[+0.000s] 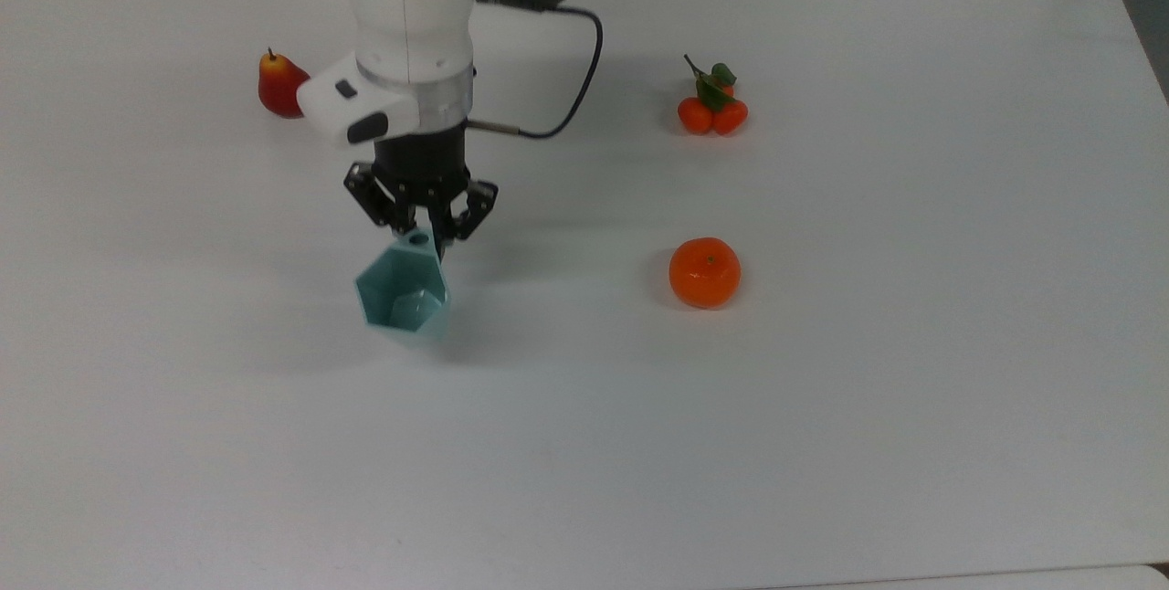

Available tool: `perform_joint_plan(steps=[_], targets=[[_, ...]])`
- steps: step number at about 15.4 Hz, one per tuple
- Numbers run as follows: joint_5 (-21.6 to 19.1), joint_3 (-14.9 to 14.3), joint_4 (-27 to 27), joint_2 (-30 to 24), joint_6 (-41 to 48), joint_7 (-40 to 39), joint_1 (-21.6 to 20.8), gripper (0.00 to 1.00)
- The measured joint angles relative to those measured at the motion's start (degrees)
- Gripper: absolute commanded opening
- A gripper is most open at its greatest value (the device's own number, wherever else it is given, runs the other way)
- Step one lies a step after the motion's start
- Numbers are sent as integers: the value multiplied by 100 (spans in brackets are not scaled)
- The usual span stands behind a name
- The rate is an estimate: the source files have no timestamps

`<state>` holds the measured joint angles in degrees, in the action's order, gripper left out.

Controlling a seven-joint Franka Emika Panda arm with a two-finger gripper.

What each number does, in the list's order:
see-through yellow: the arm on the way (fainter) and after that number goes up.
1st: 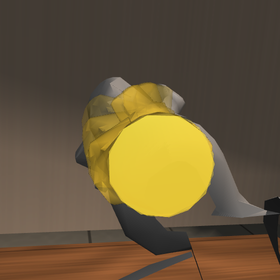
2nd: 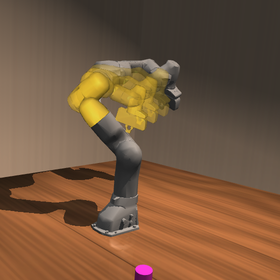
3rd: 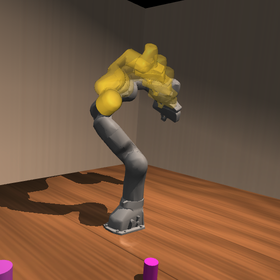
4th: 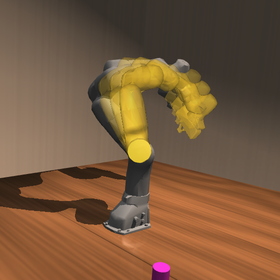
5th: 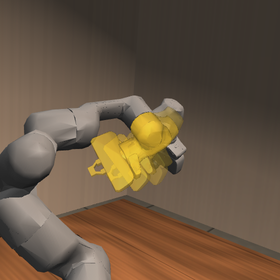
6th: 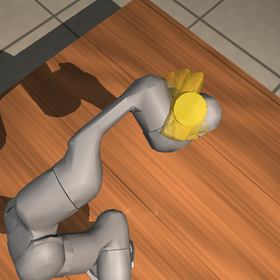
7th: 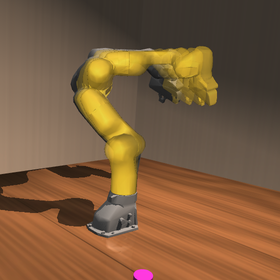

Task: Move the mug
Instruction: 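Drag the gripped mug across the table toward the pear and tomatoes, then open the gripper and lift it up away from the mug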

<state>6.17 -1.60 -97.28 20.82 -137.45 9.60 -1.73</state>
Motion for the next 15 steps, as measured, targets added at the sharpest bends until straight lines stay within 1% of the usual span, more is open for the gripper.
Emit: perform_joint_plan(steps=[2,3,6,8,9,13,14,15], targets=[[0,6,-594,-512,77,8,-2,10],[1,23,-1103,-876,82,17,-9,10],[3,59,-2102,-1493,86,252,-69,10],[4,173,-2643,-1753,82,450,-112,18],[4,201,-2726,-1781,80,500,-134,22],[5,227,-2830,-1778,80,553,-156,46],[5,227,-2850,-1769,80,553,-156,47],[5,227,-2871,-1759,80,554,-156,51]])
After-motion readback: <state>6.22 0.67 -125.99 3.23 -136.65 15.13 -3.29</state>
